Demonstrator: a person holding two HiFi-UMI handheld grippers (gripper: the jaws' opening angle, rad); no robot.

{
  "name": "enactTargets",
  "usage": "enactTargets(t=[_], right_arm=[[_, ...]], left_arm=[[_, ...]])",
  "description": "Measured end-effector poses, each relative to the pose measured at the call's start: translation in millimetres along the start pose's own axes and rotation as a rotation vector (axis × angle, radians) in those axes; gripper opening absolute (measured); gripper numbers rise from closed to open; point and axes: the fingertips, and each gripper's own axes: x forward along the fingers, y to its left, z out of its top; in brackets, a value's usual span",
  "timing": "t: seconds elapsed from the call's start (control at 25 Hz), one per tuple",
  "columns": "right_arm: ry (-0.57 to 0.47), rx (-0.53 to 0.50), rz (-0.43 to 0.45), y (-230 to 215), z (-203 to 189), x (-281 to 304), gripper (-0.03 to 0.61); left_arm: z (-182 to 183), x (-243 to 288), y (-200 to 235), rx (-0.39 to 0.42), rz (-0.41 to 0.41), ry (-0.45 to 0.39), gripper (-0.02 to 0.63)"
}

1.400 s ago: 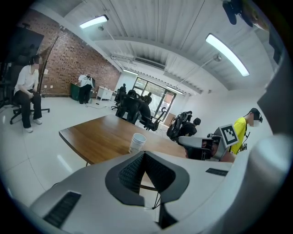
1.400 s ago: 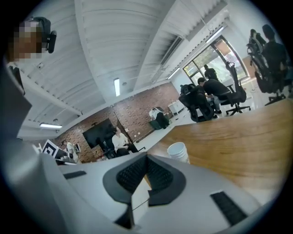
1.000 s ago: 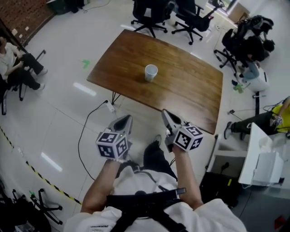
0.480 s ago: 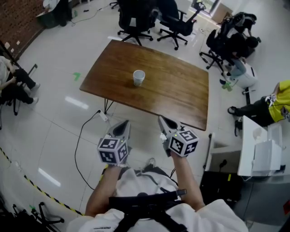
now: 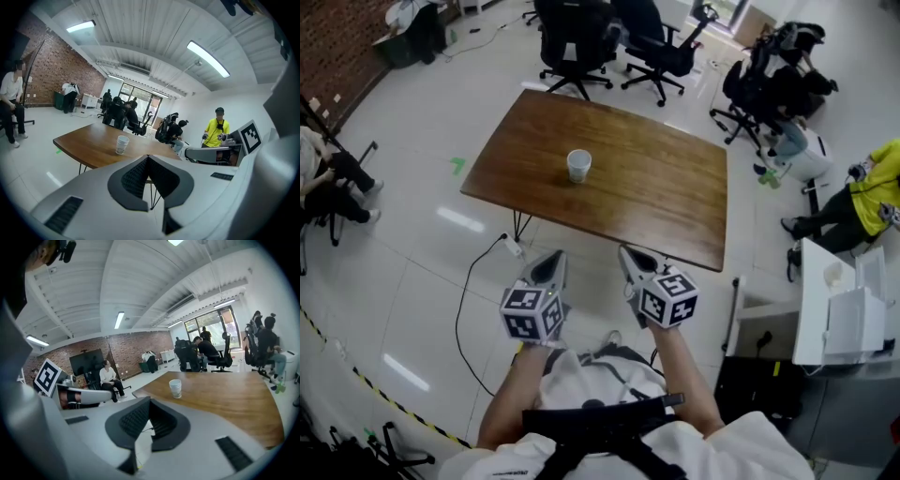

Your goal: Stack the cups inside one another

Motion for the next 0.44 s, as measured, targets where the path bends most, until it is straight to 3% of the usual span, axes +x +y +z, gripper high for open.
enactTargets(t=[0.44], right_arm=[[-0.043,0.003,0.025,-2.2,18.5,1.3,0.000]], left_arm=[[2.4,4.3,-0.4,0.003,0.011,-0.003,-0.005]])
